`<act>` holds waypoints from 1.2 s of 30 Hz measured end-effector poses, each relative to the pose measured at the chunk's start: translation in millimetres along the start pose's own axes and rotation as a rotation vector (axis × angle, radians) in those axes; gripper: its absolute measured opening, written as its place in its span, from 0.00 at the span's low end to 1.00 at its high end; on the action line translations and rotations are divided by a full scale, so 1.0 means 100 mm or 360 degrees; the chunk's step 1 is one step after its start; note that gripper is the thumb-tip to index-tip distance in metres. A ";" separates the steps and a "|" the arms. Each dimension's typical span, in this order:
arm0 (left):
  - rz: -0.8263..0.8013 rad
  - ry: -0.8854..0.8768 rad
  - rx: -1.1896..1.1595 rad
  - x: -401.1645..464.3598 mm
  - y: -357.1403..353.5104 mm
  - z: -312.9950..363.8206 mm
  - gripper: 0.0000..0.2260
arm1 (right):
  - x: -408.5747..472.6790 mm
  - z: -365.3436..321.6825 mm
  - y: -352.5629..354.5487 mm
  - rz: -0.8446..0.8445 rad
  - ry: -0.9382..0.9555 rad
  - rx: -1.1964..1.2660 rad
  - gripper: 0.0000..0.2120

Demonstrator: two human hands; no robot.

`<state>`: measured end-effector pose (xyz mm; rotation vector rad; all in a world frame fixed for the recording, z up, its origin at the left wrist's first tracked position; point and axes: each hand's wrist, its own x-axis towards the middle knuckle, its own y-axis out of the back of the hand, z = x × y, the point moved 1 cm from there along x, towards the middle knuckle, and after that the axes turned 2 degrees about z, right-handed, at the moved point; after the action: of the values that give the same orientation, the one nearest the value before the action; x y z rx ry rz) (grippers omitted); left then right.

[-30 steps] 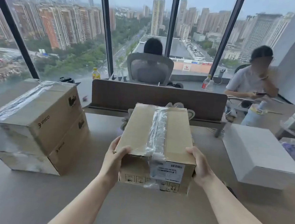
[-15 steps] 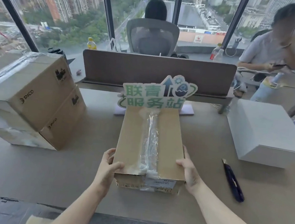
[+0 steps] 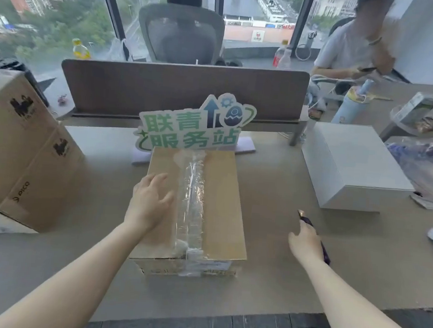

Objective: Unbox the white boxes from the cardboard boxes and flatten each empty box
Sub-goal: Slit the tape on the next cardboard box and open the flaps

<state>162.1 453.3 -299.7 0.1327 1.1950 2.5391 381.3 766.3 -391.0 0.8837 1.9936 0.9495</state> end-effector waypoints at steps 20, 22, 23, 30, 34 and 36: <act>-0.0044 -0.0042 0.0677 0.06 -0.41 -0.04 0.24 | 0.46 -0.08 -0.10 -0.0049 0.0084 0.0089 0.29; -0.0080 -0.0033 0.0677 0.06 -0.37 -0.01 0.25 | 0.41 -0.43 0.01 -0.0092 0.0226 0.0256 0.26; -0.0097 -0.0029 0.0670 0.07 -0.35 0.00 0.24 | 0.38 -0.64 0.08 -0.0111 0.0306 0.0334 0.24; -0.0125 -0.0058 0.0538 0.46 -0.09 0.07 0.25 | 0.24 -2.06 0.39 -0.0248 0.0965 0.0161 0.09; -0.0114 -0.0176 0.0458 0.89 -0.01 0.10 0.24 | 0.32 -2.61 0.35 -0.0204 0.1160 -0.0289 0.11; -0.0097 -0.0282 0.0469 1.11 0.00 0.12 0.23 | 0.40 -2.84 0.34 -0.0181 0.1191 -0.0553 0.14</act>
<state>60.0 499.5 -298.3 0.3762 1.4675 2.2325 134.1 724.6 -248.5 0.2174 2.3254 1.6640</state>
